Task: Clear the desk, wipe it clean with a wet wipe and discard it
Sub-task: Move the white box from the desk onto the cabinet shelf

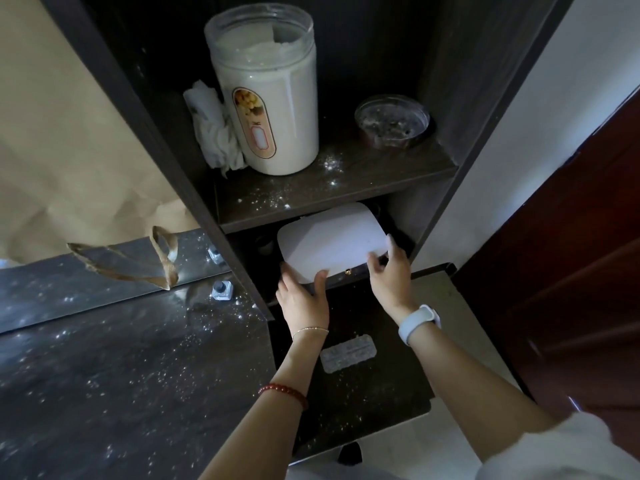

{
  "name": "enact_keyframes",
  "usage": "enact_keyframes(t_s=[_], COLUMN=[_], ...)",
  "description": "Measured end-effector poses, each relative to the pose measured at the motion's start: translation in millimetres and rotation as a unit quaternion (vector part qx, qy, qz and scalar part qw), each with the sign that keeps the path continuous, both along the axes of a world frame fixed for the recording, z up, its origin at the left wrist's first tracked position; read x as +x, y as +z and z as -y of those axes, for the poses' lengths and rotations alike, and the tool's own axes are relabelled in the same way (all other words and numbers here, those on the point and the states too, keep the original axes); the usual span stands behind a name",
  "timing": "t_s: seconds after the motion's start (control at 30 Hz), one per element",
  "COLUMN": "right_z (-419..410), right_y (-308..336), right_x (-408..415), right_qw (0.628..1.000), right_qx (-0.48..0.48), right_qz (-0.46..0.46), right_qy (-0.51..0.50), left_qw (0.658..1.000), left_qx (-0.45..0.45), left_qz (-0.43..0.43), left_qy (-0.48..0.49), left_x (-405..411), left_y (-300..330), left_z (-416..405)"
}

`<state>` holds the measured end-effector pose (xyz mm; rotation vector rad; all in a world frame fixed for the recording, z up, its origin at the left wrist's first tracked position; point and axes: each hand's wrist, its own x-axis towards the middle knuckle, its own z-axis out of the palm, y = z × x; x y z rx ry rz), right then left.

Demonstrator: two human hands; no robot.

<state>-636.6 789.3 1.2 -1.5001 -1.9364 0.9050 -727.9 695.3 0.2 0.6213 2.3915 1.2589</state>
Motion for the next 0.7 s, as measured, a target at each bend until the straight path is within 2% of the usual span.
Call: enact_keyframes(t_s=[0.13,0.23,0.3,0.37,0.43,0.53,0.6,0.7], right_z=[-2,13,32,53,72,87,88,82], right_y=[-2,-5,-17,-41,-70,-113,-135,-161], right_x=[-1,6,16,32,47,59,59,47], right_qw=[1.000,0.999,0.996,0.995,0.998,0.980,0.944,0.870], right_qx=[0.000,0.009,0.031,0.047,0.013,-0.068,-0.084,-0.052], right_qz=[0.003,-0.053,-0.088,-0.086,-0.037,0.117,0.226,0.354], right_qy=[0.001,-0.002,-0.001,0.021,0.058,0.148,0.226,0.339], left_qw=[0.999,0.996,0.993,0.984,0.975,0.959,0.940,0.912], left_qx=[-0.032,-0.049,-0.039,-0.025,-0.041,-0.130,-0.212,-0.312], left_qz=[-0.028,-0.059,-0.095,-0.152,-0.190,-0.225,-0.235,-0.227], left_qy=[-0.021,-0.040,-0.058,-0.086,-0.105,-0.115,-0.131,-0.138], left_x=[-6,-5,2,12,21,22,17,7], left_y=[-4,-6,-10,-21,-39,-68,-83,-100], left_z=[-1,8,23,45,71,107,128,147])
